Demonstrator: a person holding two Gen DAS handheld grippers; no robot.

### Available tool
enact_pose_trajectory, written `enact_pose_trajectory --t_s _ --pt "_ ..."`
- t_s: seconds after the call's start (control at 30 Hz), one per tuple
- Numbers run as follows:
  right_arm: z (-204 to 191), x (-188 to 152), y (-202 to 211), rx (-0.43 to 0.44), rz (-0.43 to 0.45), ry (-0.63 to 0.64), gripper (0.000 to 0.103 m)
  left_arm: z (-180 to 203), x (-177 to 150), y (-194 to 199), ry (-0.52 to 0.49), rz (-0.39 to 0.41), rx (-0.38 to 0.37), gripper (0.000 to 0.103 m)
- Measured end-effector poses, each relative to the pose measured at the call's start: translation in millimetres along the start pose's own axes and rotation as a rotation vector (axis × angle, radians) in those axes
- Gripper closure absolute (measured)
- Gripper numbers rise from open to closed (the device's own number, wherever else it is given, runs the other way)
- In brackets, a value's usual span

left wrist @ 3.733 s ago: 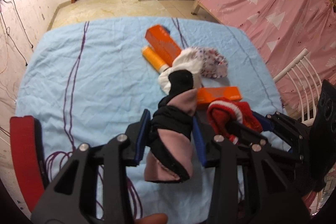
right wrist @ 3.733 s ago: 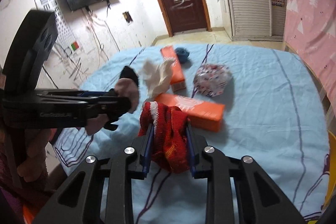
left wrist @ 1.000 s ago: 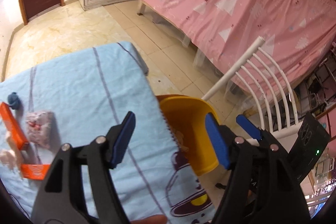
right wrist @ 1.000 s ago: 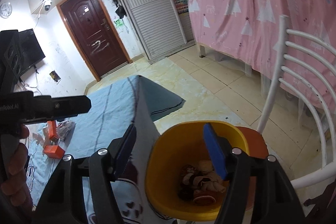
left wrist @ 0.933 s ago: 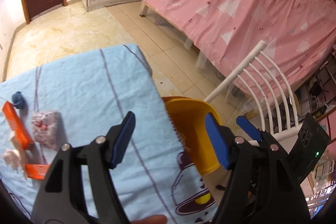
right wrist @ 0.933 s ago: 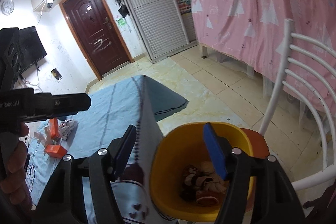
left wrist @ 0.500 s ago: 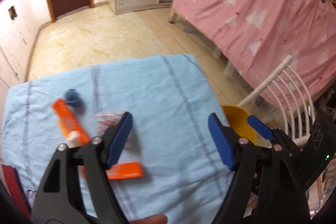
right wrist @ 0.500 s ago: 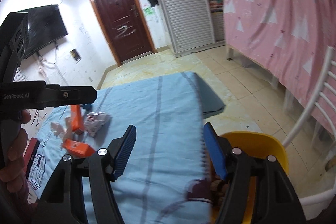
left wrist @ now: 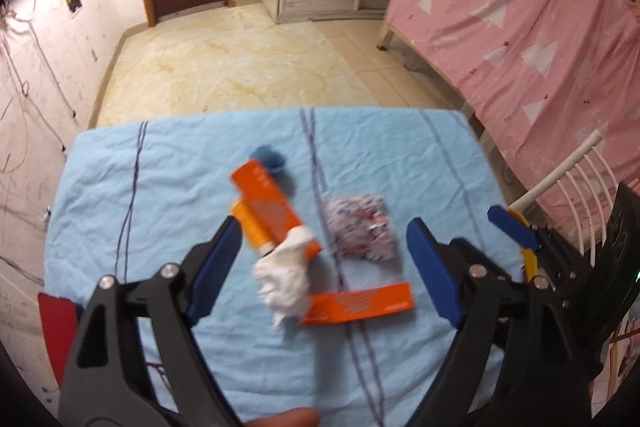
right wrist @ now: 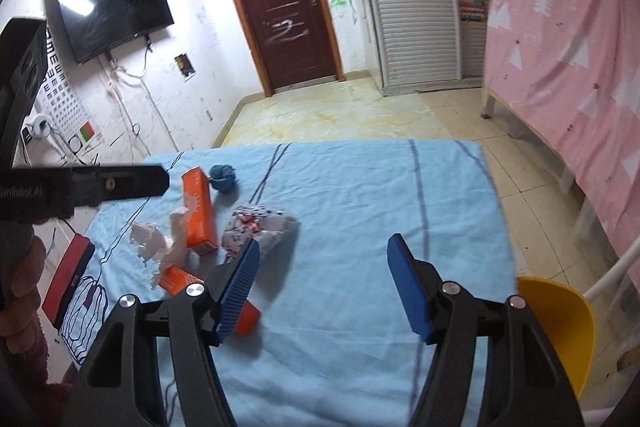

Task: Collect trash
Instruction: 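Grasp the white tissue with the left tool while the right tool grasps the patterned plastic bag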

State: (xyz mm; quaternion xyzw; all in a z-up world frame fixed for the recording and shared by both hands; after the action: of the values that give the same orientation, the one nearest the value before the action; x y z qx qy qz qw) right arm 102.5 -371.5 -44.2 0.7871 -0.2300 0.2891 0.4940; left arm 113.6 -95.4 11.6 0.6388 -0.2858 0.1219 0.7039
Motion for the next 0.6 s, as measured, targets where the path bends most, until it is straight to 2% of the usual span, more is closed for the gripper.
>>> enact_pose_trajectory --t_s 0.3,0.33,0.4,0.43,0.5,0.6 --pt "-22 -7 -26 0.000 -0.060 0.049 0.043 -24 -28 -28 0.068 -0.094 -0.026 0.024" --pt "-23 -8 -28 -0.001 -0.068 0.053 0.043 -26 -30 -32 0.078 -0.107 -0.037 0.028" --pt "-25 -9 -33 -0.001 -0.080 0.057 0.043 -30 -36 -41 0.101 -0.145 -0.069 0.046" --pt "-26 -10 -35 -0.002 -0.086 0.060 0.043 -31 -38 -43 0.107 -0.152 -0.074 0.050" --pt "-28 -11 -39 0.001 -0.095 0.069 0.043 -34 -43 -48 0.114 -0.166 -0.093 0.069" --pt "-35 -11 -46 0.008 -0.109 0.084 0.043 -38 -46 -47 0.120 -0.151 -0.116 0.081"
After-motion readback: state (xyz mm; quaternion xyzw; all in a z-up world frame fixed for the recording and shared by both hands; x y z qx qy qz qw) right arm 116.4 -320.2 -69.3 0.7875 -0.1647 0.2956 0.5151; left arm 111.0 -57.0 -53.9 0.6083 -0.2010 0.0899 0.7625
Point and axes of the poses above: each gripper's, at about its wrist camera, not at the fingertips, and y roughly against the way its jaws point, z to its right, x to its top, the point moved 1 cm from there along -y, roughly the way its jaws point, and after that the axes turned 12 degrees about -y, right-handed, at the moved point
